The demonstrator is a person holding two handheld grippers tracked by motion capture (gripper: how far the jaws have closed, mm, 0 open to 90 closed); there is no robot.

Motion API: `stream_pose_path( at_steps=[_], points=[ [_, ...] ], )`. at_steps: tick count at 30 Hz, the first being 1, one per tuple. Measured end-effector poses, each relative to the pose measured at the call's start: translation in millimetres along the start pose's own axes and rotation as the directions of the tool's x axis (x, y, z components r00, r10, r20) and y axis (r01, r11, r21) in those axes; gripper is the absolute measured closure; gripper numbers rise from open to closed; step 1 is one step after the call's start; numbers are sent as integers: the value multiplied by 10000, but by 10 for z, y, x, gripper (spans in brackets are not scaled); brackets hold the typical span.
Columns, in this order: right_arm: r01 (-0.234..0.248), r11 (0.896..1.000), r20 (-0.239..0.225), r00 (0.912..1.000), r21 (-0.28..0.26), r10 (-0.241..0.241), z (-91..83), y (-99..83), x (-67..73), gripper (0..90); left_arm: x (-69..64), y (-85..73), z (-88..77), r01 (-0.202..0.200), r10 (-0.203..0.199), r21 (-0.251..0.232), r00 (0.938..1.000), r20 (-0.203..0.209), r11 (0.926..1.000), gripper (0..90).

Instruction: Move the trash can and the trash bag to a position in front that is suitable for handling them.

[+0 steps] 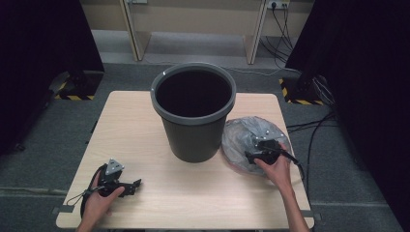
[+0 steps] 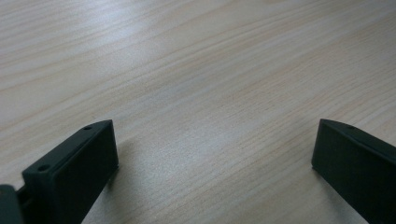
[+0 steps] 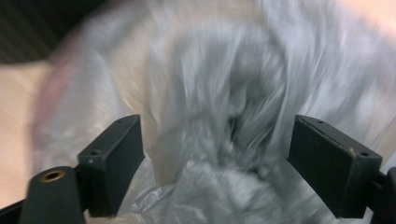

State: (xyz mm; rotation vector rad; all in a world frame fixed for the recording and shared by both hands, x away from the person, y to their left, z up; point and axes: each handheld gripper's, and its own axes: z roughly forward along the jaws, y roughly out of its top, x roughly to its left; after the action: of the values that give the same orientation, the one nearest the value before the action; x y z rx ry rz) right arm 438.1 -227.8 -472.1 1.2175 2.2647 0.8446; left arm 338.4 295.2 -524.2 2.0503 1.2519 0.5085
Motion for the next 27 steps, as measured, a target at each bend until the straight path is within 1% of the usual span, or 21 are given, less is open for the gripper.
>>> stream_pose_path(
  at_steps=[1, 2, 3, 4, 6, 8, 10, 13, 14, 15, 16, 17, 19, 20, 21, 22, 23, 25, 26, 27],
  points=[
    [0, 10000, 0, 10000, 0, 0, 0, 0, 0, 177, 0, 0, 0, 2, -2, 0, 10000, 1, 10000, 0],
    [-350, 9968, -203, 9992, -722, 336, -157, 38, -8, 173, 0, 0, 0, 0, 0, 1, 10000, 0, 10000, 0],
    [-555, 9935, -322, 9981, -992, 525, -217, 67, -19, 173, 0, 0, 0, 1, -1, -1, 10000, -1, 10000, 0],
    [-658, 9909, -402, 9973, -1175, 614, -261, 102, -39, 172, 0, 0, 0, 0, 0, 0, 10000, 0, 10000, 0],
    [-757, 9873, -288, 9970, -1394, 723, -291, 183, -100, 172, 0, 0, 0, 3, -3, -1, 10000, 0, 10000, 0],
    [-911, 9849, -135, 9958, -1472, 901, -246, 267, -188, 172, 0, 0, 0, 1, -1, 0, 10000, 0, 10000, 0],
    [-1076, 9841, -10, 9941, -1413, 1085, -153, 340, -272, 175, 0, 0, 0, 0, 0, 0, 10000, 1, 10000, 0],
    [-1106, 9891, 327, 9929, -968, 1143, 43, 392, -361, 181, 0, 0, 0, -1, 1, 1, 10000, 1, 10000, 0],
    [-1097, 9907, 347, 9930, -800, 1127, 107, 393, -376, 186, 0, 0, 0, 0, 0, 0, 10000, 0, 10000, 0],
    [-1097, 9907, 347, 9930, -800, 1127, 107, 393, -376, 186, 0, 0, 0, 0, 0, 0, 10000, 0, 10000, 0],
    [-1082, 9927, 303, 9935, -527, 1098, 213, 375, -383, 189, 0, 0, 0, 0, 0, 1, 10000, 1, 10000, 0],
    [-971, 9943, 300, 9947, -439, 985, 251, 356, -379, 190, 0, 0, 0, 0, 0, 1, 10000, 1, 10000, 0],
    [-934, 9949, 279, 9951, -370, 945, 279, 331, -365, 190, 0, 0, 0, 3, -3, -1, 10000, 5, 10000, 0],
    [-869, 9960, 195, 9960, -204, 873, 309, 272, -321, 192, 0, 0, 0, 2, -2, 2, 10000, 5, 10000, 0],
    [-869, 9960, 195, 9960, -204, 873, 309, 272, -321, 192, 0, 0, 0, 2, -2, 2, 10000, 5, 10000, 0],
    [-743, 9972, 236, 9969, -70, 744, 295, 208, -273, 192, -1, 0, 0, 4, -4, 1, 10000, 4, 10000, 0],
    [-743, 9972, 236, 9969, -70, 744, 295, 208, -273, 192, -1, 0, 0, 4, -4, 1, 10000, 4, 10000, 0],
    [-591, 9982, 146, 9981, -37, 592, 211, 98, -174, 191, -1, 0, 0, -1, 1, 2, 10000, 1, 10000, 0],
    [-591, 9982, 146, 9981, -37, 592, 211, 98, -174, 191, -1, 0, 0, -1, 1, 2, 10000, 1, 10000, 0],
    [-482, 9988, 109, 9988, -45, 482, 176, 55, -135, 191, -1, 0, 0, 3, -3, 2, 10000, 2, 10000, 0]
  ],
)
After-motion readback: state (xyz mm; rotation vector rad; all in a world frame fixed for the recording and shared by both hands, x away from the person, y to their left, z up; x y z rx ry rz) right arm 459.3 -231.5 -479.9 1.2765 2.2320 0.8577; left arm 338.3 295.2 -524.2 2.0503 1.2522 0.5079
